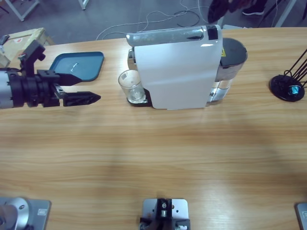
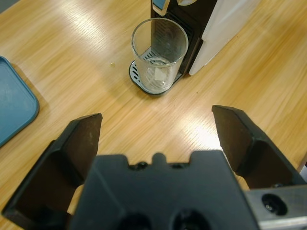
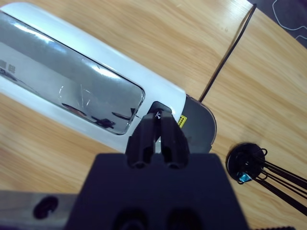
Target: Pour coffee
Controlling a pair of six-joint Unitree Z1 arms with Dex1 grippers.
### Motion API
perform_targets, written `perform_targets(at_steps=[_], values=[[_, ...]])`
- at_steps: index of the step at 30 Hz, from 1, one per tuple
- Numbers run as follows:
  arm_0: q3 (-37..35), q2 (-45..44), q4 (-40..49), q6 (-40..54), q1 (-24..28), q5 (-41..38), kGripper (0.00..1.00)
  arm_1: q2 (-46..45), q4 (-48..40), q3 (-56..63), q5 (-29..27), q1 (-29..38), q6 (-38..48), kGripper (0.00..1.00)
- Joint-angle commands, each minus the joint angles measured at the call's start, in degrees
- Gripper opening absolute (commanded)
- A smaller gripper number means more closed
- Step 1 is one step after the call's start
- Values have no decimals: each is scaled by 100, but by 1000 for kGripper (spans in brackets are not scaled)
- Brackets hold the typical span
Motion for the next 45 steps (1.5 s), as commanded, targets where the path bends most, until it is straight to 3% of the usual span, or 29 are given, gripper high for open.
perform_targets(at_steps=[1,45], values=[[11,232,-36,69,-50,-7,996,347,-67,307,-144,-146,-109,0],[29,390,-80,69,-94,11,997,206,-226,645,-137,42,-144,0]])
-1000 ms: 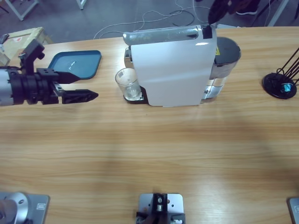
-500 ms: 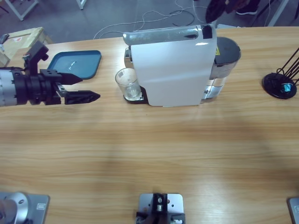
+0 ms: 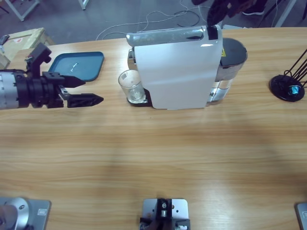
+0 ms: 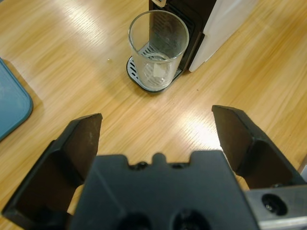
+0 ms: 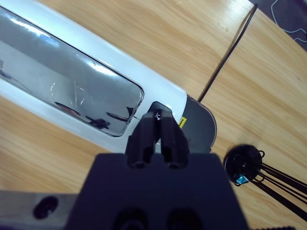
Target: Pour coffee
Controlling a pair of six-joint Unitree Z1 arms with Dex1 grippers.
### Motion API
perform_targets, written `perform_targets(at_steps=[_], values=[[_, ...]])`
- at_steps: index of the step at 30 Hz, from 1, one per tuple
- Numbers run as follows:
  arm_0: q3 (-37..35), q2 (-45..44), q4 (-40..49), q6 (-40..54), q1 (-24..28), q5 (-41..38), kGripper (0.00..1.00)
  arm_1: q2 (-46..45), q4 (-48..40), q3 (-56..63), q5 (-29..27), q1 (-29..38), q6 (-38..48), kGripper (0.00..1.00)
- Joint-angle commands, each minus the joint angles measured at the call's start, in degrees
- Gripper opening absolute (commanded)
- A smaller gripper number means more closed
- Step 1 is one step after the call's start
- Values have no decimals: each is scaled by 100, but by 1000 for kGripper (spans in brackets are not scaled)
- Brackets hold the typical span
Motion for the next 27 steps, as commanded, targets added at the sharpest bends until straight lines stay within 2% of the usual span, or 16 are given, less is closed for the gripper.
perform_targets(at_steps=[1,5,8,9,10,11,12,16,22,27], values=[[29,216,-48,67,-63,11,998,200,-143,602,-76,25,-16,0],[29,216,-48,67,-63,11,998,71,-384,994,-52,34,-7,0],[20,216,-48,68,-63,11,996,-236,-407,748,-166,55,-14,0],[20,209,-48,68,-63,7,996,-426,-350,479,-345,92,-16,103],[20,208,-48,63,-63,-5,996,-563,-248,231,-380,104,-16,672],[16,204,-48,60,-63,-15,996,-679,-115,-7,-373,104,-9,954],[13,199,-48,60,-63,-15,996,-772,-18,-137,-350,109,-3,999],[-13,174,-48,51,-102,-15,997,-895,47,162,8,167,116,1000],[-26,120,-48,61,-125,-15,996,-584,460,317,625,195,520,1000],[-27,95,-48,68,-139,-15,996,-686,515,352,680,246,649,1000]])
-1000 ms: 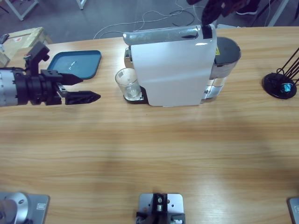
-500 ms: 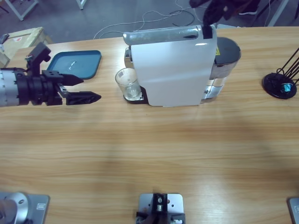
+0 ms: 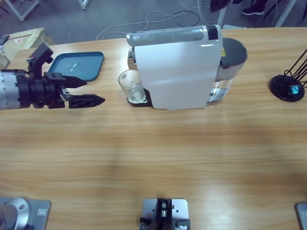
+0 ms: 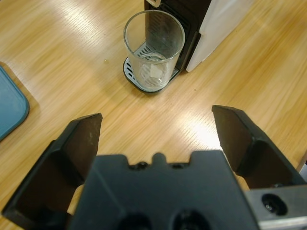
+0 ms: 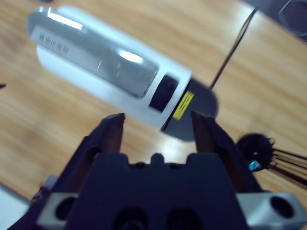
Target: Pour coffee
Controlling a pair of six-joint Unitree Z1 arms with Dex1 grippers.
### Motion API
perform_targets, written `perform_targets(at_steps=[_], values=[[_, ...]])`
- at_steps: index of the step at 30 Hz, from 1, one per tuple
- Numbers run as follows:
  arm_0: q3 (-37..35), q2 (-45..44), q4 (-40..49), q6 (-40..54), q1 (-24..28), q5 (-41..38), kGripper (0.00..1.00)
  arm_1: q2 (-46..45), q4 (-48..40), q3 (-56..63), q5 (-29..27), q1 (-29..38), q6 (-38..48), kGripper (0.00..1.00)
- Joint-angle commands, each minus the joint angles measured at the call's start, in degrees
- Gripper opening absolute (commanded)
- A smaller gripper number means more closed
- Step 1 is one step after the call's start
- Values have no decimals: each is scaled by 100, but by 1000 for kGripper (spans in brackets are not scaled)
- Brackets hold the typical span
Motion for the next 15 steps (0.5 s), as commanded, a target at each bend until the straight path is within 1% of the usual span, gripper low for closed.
perform_targets(at_steps=[1,15], values=[[-14,63,-47,68,-71,-15,997,113,178,209,190,130,256,1000],[-42,36,-47,68,-124,-22,996,-121,166,573,-40,207,472,1000]])
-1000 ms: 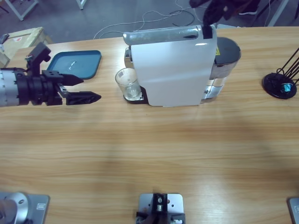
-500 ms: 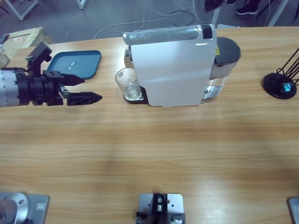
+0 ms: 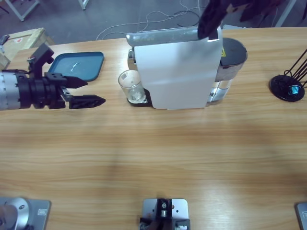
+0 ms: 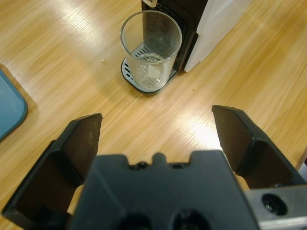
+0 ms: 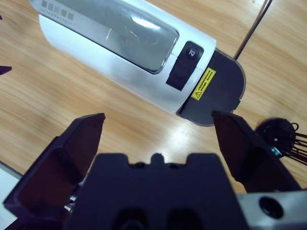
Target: Pour coffee
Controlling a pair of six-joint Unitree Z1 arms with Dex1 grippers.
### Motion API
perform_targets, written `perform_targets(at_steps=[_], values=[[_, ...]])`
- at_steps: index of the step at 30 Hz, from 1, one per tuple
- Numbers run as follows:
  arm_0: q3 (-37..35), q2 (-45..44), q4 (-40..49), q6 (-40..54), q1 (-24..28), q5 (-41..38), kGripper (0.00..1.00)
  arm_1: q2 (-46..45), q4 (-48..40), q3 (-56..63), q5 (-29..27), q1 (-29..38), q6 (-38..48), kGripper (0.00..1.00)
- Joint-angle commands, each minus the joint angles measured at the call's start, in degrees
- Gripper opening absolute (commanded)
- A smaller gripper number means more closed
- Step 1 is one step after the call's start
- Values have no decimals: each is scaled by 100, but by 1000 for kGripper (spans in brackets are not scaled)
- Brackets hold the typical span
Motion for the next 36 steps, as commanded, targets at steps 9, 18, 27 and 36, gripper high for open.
perform_targets(at_steps=[9,18,27,36], values=[[-58,37,-46,68,-173,-24,996,-201,40,327,-216,64,93,1000],[-54,-11,-46,68,-206,-22,996,-629,3,479,-513,129,146,1000],[-2,-181,33,213,-215,185,996,-2506,-1517,3489,-642,574,328,1000],[132,-139,33,213,-241,116,996,-3951,-3746,6226,-471,1045,313,1000]])
